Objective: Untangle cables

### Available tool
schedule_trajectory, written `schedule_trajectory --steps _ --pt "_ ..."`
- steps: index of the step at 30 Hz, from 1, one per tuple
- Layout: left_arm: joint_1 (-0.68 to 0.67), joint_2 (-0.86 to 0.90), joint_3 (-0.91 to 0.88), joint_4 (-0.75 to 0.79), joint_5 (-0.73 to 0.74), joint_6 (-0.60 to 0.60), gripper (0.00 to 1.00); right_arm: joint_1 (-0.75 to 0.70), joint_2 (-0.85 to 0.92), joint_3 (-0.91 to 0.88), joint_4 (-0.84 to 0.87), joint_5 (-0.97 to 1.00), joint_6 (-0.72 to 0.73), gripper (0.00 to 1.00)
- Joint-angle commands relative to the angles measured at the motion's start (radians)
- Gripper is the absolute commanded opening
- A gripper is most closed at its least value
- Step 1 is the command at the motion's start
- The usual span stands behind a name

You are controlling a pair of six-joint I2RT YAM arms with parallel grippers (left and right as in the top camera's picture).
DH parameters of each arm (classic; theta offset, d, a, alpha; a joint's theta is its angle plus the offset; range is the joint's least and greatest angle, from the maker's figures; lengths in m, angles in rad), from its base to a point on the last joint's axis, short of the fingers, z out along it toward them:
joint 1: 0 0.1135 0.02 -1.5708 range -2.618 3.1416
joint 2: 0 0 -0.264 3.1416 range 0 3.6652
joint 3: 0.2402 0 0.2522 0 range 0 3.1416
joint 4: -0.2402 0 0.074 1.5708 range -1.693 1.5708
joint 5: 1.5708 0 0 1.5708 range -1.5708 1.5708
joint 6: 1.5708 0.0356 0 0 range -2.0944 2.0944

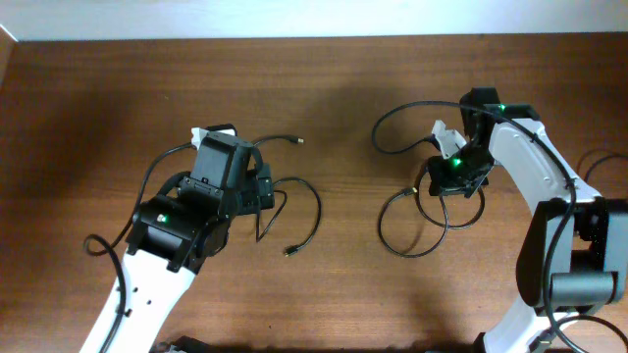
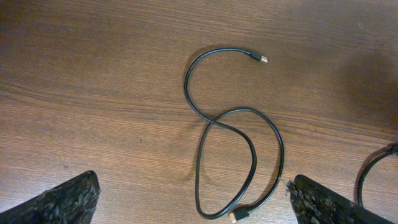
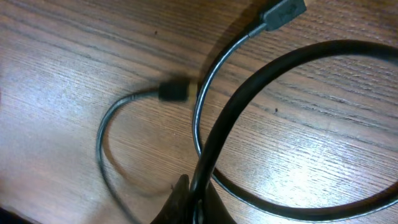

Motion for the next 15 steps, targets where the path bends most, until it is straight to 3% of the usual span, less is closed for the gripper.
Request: schedule_trajectory --steps 1,6,9,11,15 --pt "0.002 -0.001 -0.001 -0.002 -0.014 -0.012 0.99 -0.001 -0.021 0.073 -0.028 0.008 0.018 0.04" --pt "0.002 -0.001 -0.001 -0.002 -0.014 -0.012 0.99 -0.001 -0.021 0.621 -0.153 0.014 0.019 0.04" --pt "0.002 -0.001 -0.001 -0.002 -0.014 -0.012 0.99 -0.001 -0.021 0.891 -0.124 0.216 0.076 0.04" --pt "0.002 -0.001 -0.001 -0.002 -0.014 -0.012 0.99 -0.009 -0.021 0.952 -0.021 0.380 0.079 0.04" --pt "0.002 -0.001 -0.001 -0.002 -0.014 -0.012 0.99 -0.128 -0.007 0.951 0.063 0.431 0.235 0.04"
